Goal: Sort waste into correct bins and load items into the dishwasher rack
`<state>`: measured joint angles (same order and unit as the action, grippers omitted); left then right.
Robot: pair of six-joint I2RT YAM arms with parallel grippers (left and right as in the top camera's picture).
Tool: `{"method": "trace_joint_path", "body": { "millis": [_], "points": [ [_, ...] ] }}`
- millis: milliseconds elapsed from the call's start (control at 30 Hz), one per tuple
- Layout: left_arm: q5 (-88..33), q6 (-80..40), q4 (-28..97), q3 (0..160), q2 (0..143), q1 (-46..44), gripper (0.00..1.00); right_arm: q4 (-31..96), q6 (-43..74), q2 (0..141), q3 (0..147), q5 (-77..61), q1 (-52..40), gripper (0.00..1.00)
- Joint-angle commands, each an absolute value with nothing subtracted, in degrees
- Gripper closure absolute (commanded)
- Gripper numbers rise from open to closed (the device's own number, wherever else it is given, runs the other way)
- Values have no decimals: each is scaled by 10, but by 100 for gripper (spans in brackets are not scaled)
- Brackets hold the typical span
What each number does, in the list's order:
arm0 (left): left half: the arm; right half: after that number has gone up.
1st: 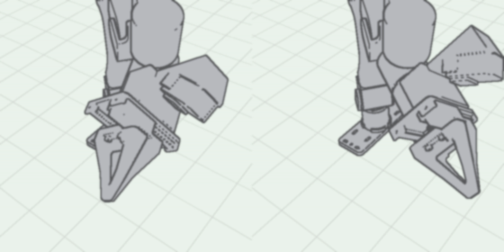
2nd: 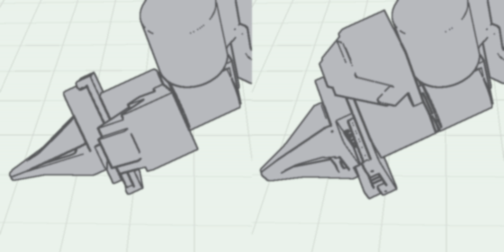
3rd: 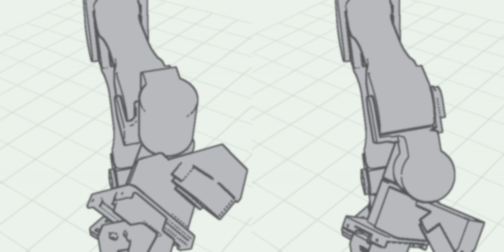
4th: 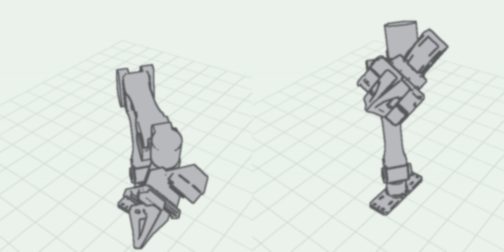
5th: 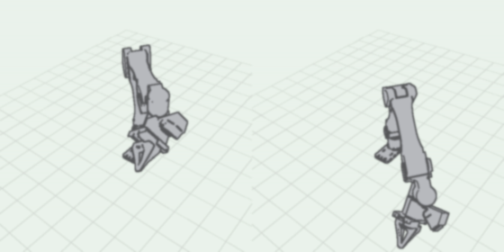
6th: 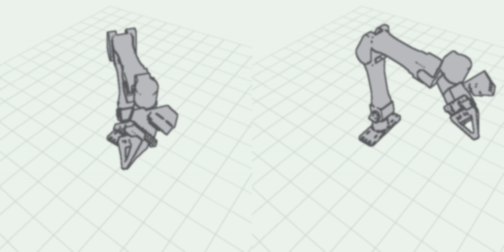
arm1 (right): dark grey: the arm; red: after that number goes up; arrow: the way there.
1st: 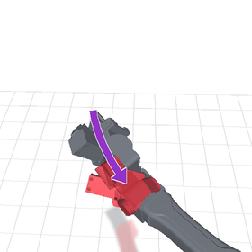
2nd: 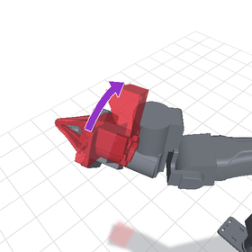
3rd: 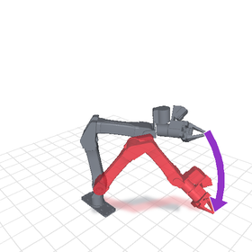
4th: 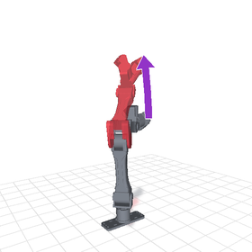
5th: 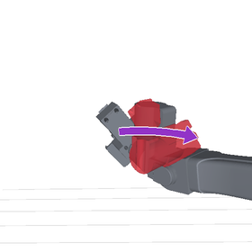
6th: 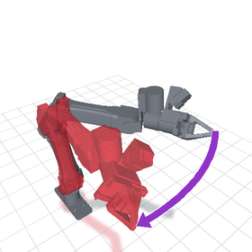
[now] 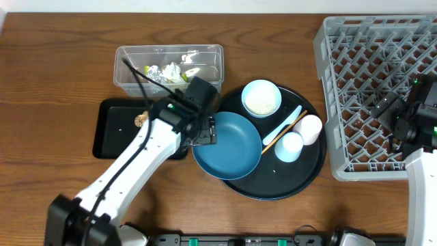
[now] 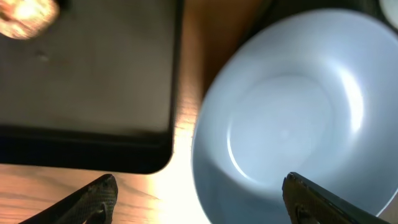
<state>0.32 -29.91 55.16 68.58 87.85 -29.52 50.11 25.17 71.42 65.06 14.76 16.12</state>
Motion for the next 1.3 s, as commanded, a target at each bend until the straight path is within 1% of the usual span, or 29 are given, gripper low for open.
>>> {"method": "trace_joint_path", "body": {
  "millis": [0, 200, 367, 567, 767, 900, 1033, 1067, 1167, 1267],
  "points": [
    [-26, -292, 555, 684, 900, -296, 14, 502, 248, 714, 658, 149, 165, 1],
    [-14, -292, 550, 684, 919, -296, 14, 502, 248, 714, 658, 149, 165, 1],
    [45, -293, 544, 684, 925, -285, 14, 502, 248, 714, 658, 149, 165, 1],
    [-1, -269, 530, 686, 915, -251, 14, 502, 248, 714, 658, 150, 165, 1],
    [-11, -267, 522, 707, 837, -215, 14, 502, 248, 714, 658, 150, 165, 1],
    [32, -270, 518, 707, 758, -163, 14, 502, 248, 714, 658, 150, 165, 1],
    [39, -321, 528, 707, 693, -81, 13, 502, 248, 714, 658, 150, 165, 1],
    [39, -333, 533, 707, 679, -58, 1, 502, 248, 714, 658, 150, 165, 1],
    [39, -340, 546, 707, 649, 1, 2, 502, 248, 714, 658, 149, 165, 1],
    [39, -340, 567, 707, 638, 32, 2, 502, 248, 714, 658, 149, 165, 1]
  ]
}}
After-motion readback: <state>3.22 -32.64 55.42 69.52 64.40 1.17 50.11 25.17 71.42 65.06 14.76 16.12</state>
